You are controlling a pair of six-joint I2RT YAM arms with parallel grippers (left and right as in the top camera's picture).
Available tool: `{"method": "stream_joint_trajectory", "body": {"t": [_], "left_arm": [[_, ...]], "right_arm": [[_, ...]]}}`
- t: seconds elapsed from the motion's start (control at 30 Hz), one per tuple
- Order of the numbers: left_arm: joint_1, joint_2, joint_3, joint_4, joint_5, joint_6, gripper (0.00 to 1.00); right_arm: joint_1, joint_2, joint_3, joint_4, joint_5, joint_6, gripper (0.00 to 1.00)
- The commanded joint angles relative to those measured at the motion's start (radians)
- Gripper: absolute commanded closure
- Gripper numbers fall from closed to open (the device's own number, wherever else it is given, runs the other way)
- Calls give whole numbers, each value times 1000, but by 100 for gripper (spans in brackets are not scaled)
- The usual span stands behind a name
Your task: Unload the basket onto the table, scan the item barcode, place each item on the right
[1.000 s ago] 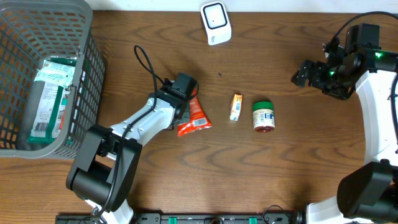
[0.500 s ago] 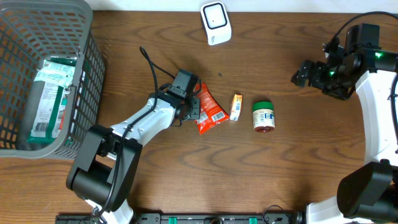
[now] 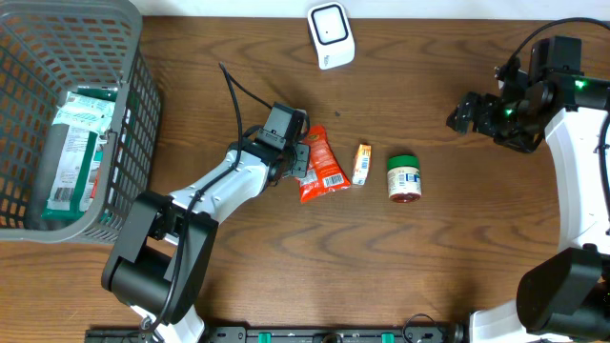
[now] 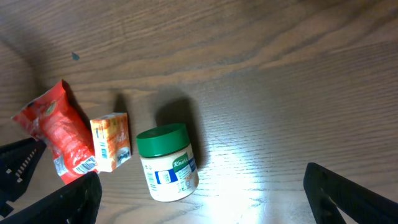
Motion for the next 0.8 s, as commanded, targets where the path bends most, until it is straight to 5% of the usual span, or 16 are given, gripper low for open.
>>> {"method": "stream_joint_trajectory", "body": {"t": [0.0, 0.77], "left_arm": [[-4, 13, -9, 7, -16, 35, 73], [-48, 39, -9, 97, 138, 35, 73]], "right_arm": [[-11, -10, -1, -2, -8, -3, 1], [-11, -10, -1, -2, -8, -3, 1]]}}
